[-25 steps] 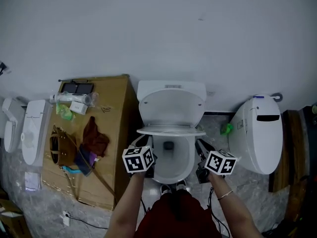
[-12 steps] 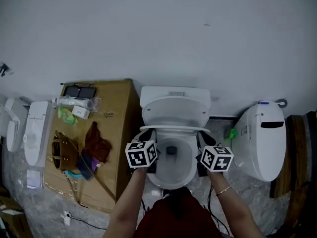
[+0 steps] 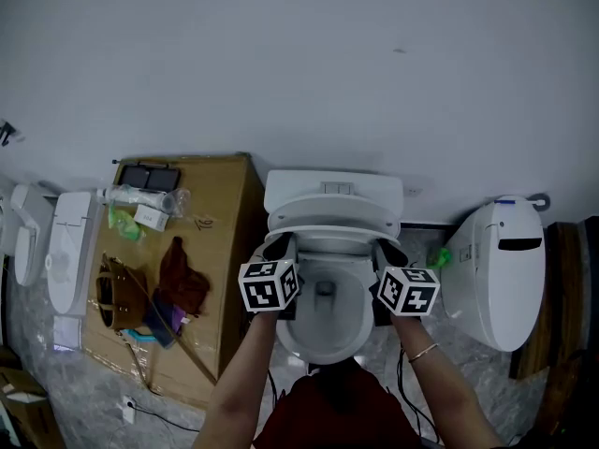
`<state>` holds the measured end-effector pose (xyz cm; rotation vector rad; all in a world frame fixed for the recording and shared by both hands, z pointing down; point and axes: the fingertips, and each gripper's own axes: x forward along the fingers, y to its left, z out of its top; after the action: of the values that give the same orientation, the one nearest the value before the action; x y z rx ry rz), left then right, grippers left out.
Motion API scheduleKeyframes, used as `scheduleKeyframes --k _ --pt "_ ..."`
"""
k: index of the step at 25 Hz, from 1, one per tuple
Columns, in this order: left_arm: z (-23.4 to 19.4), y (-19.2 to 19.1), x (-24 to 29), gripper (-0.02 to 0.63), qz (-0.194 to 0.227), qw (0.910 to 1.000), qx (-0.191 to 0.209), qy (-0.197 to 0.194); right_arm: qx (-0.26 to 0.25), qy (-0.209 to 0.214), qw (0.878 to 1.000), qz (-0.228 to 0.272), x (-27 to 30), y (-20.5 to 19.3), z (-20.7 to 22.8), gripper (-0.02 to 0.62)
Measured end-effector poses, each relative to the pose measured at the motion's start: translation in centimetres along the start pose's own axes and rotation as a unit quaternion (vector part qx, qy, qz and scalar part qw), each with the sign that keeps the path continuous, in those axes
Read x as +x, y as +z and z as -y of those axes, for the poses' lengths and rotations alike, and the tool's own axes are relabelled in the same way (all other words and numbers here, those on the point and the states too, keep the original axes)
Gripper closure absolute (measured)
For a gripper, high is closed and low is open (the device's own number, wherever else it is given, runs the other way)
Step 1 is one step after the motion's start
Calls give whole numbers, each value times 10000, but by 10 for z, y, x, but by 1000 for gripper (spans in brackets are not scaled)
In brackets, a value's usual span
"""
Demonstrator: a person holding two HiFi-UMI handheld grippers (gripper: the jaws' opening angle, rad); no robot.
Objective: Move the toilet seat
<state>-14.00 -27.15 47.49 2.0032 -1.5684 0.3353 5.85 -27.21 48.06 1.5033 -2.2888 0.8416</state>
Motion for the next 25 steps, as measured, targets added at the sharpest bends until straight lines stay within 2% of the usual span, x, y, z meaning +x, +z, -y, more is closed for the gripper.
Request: scheduleKeyframes --k 16,25 --pt "-8 24 37 566 102 9998 37 159 -27 -3 9999 -119 36 18 20 552" --pt "-9 23 42 566 13 9991 324 278 -65 84 9999 -114 38 23 20 552"
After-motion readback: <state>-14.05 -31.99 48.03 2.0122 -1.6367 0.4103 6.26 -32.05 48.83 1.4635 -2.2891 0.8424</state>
